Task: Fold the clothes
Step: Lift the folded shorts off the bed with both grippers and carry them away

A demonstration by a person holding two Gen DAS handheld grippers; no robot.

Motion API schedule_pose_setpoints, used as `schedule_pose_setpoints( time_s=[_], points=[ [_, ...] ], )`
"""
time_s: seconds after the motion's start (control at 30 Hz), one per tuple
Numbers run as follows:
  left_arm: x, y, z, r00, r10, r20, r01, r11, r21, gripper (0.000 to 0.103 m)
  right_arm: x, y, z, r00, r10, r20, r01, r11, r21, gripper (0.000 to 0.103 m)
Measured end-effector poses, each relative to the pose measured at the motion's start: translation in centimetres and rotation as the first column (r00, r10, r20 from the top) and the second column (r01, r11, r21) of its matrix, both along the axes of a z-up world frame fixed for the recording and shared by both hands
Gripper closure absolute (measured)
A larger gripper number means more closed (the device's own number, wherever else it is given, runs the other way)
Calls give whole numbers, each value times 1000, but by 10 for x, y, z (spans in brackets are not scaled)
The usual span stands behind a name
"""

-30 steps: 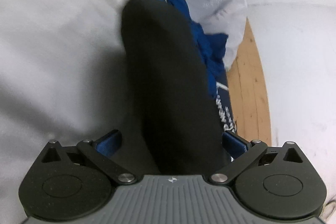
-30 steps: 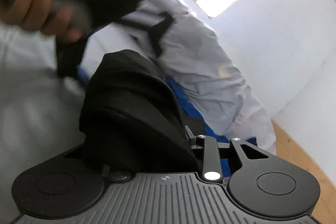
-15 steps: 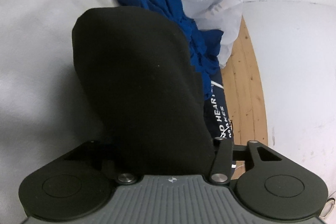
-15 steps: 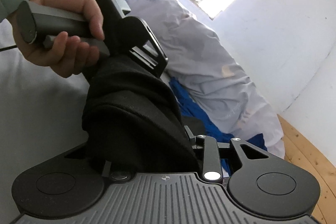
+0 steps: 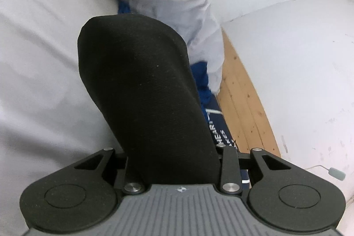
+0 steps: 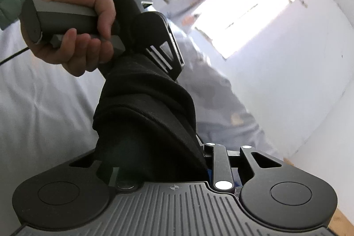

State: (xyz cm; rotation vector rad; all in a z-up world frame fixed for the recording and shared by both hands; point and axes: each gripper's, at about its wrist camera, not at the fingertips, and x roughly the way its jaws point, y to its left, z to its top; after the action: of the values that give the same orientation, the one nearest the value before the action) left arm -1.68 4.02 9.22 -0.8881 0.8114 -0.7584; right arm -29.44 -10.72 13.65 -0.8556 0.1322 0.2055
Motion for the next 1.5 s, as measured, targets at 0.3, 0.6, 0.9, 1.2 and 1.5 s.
schedule_pose_setpoints(
  time_s=[0.3,0.6,0.9,1.2,1.5],
  points=[
    [-64,134,72,972,208,110,-214,976,45,69,-22,94,44,971,228,68,-230,973,12,73],
    [-147,286,153,873,427,237,-453,889,68,69,-34,212,106,861,479,169,-488,873,11,73],
    [-191,414,204,739,577,348,-640,762,96,69,-39,349,136,687,662,299,-663,740,-117,72],
    [-158,495,197,689,623,371,-701,704,119,69,-20,452,119,640,687,343,-656,721,-221,71],
    [-165,545,147,638,658,400,-727,686,32,69,29,476,90,664,652,367,-597,757,-264,66]
  ],
)
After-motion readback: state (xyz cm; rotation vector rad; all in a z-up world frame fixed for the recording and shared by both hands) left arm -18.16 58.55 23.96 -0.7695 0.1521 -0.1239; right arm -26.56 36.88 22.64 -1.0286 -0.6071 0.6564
